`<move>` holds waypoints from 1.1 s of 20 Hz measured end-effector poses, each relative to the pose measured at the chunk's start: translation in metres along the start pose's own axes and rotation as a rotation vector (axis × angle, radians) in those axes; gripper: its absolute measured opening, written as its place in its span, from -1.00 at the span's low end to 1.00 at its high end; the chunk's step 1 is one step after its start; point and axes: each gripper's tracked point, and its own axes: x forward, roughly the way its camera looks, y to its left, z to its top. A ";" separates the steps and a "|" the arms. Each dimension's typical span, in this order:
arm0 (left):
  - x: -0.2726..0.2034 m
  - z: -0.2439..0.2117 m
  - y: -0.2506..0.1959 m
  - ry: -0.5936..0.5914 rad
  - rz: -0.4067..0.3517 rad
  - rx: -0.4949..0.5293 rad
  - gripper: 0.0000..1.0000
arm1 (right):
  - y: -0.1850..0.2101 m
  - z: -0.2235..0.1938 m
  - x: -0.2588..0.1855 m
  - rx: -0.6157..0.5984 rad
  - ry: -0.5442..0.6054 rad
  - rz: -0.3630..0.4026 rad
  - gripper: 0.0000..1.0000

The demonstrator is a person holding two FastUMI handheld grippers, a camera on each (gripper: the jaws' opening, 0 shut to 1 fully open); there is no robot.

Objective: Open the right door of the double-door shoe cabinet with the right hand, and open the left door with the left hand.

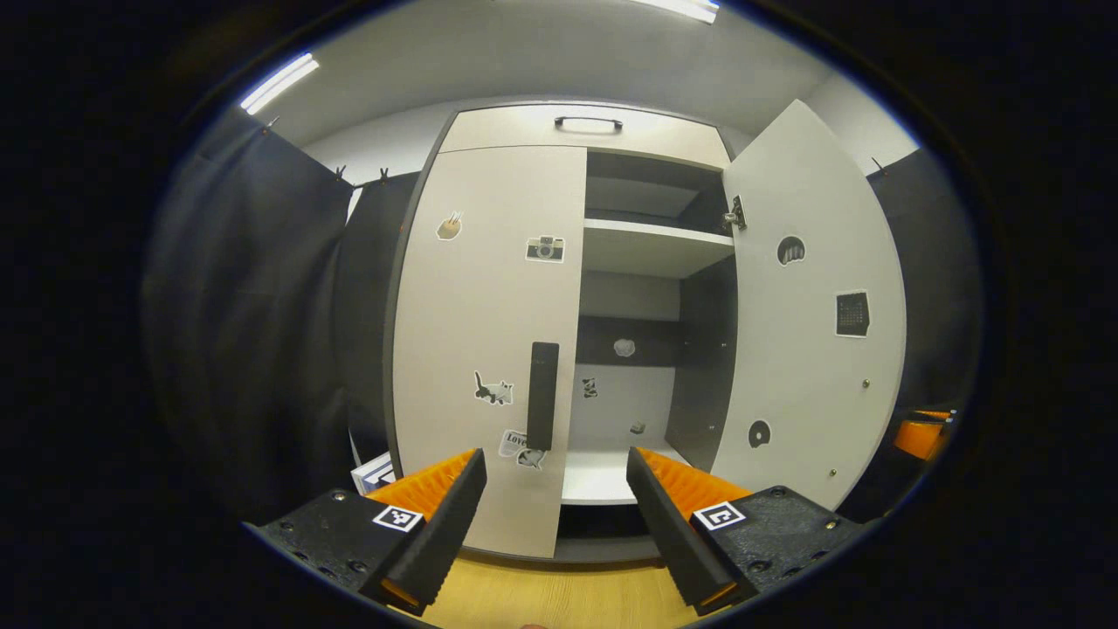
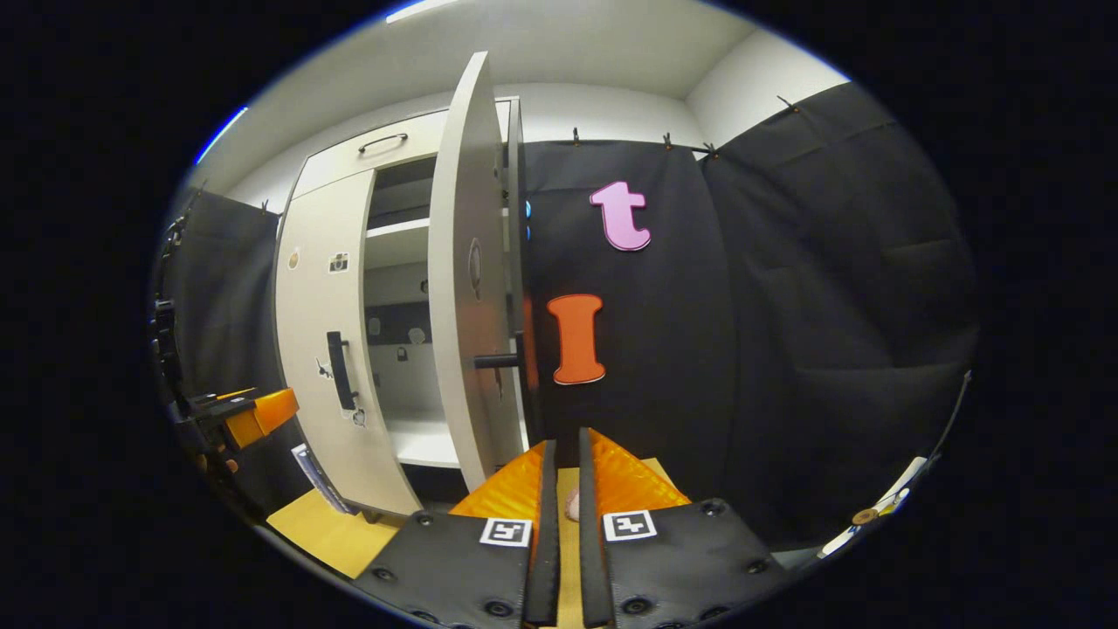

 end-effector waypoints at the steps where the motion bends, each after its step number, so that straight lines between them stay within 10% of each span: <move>1: 0.010 -0.001 0.001 0.001 -0.006 0.003 0.95 | 0.000 0.001 -0.001 -0.004 -0.006 -0.006 -0.52; 9: 0.083 -0.015 0.021 0.009 0.014 0.033 0.93 | -0.005 0.001 -0.003 -0.019 -0.017 -0.087 -0.19; 12: 0.106 -0.022 0.026 0.025 0.000 0.022 0.95 | -0.007 0.002 -0.005 -0.030 -0.022 -0.115 0.75; 22: 0.159 -0.032 0.034 0.036 -0.018 0.044 0.82 | -0.017 0.001 -0.010 -0.032 -0.026 -0.230 0.94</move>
